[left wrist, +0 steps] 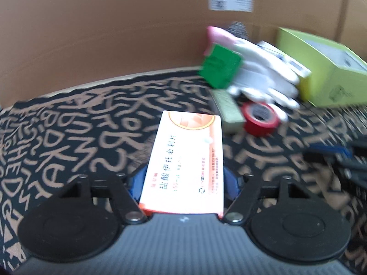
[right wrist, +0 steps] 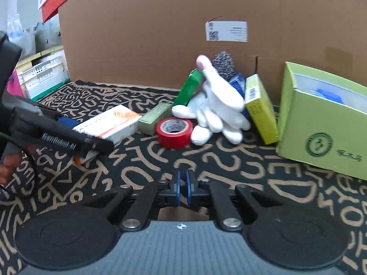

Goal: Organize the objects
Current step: 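Grasp the orange-white medicine box with the left gripper and lift it, then grasp the red tape roll with the right gripper while the left holds the medicine box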

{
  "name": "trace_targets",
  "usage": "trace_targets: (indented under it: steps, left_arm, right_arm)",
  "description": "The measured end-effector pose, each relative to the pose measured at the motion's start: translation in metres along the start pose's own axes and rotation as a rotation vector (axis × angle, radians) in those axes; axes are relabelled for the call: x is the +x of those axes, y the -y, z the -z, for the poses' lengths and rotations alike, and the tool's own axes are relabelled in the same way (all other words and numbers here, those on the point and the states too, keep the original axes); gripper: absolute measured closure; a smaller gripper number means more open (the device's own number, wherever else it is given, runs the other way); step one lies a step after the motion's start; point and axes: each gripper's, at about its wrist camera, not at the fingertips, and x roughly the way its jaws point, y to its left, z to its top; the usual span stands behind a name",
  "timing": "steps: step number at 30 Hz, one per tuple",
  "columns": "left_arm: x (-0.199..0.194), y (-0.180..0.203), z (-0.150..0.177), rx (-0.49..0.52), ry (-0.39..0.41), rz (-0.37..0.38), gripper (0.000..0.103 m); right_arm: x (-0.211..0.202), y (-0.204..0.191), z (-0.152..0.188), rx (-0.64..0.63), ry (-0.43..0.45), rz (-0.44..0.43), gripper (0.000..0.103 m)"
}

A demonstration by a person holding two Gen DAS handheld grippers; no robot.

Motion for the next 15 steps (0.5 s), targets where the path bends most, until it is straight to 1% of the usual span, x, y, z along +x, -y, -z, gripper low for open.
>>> trace_targets:
  steps: [1, 2, 3, 4, 5, 7, 11, 12, 15]
  left_arm:
    - [-0.003, 0.005, 0.002, 0.027, -0.002, 0.001, 0.036]
    - [-0.007, 0.009, 0.003, 0.046, -0.002, -0.008, 0.036]
    - [-0.010, 0.012, 0.005, 0.060, 0.000, -0.015, 0.036]
    - [-0.012, 0.014, 0.006, 0.068, 0.001, -0.019, 0.034]
    - [-0.013, 0.014, 0.007, 0.066, 0.002, -0.028, 0.034]
    - [-0.012, 0.012, 0.007, 0.050, 0.002, -0.054, 0.025]
    - [-0.007, 0.002, 0.002, 0.014, 0.005, -0.090, 0.015]
    - [-0.006, 0.000, 0.000, 0.004, 0.008, -0.100, 0.010]
    - [0.000, 0.001, -0.005, 0.000, 0.008, -0.104, 0.010]
  right_arm:
    - [-0.001, 0.000, -0.002, -0.004, 0.007, -0.001, 0.090]
    - [0.000, 0.001, -0.006, -0.012, 0.012, -0.002, 0.076]
    - [0.002, 0.000, -0.010, -0.019, 0.019, -0.001, 0.067]
    - [0.006, -0.002, -0.013, -0.027, 0.032, 0.003, 0.050]
    - [0.011, -0.005, -0.017, -0.033, 0.046, 0.008, 0.047]
    - [0.026, -0.009, -0.025, -0.048, 0.048, 0.018, 0.047]
    - [0.052, -0.012, -0.037, -0.068, 0.046, 0.035, 0.047]
    - [0.059, -0.014, -0.040, -0.073, 0.040, 0.041, 0.047]
    - [0.065, -0.015, -0.042, -0.076, 0.022, 0.019, 0.051]
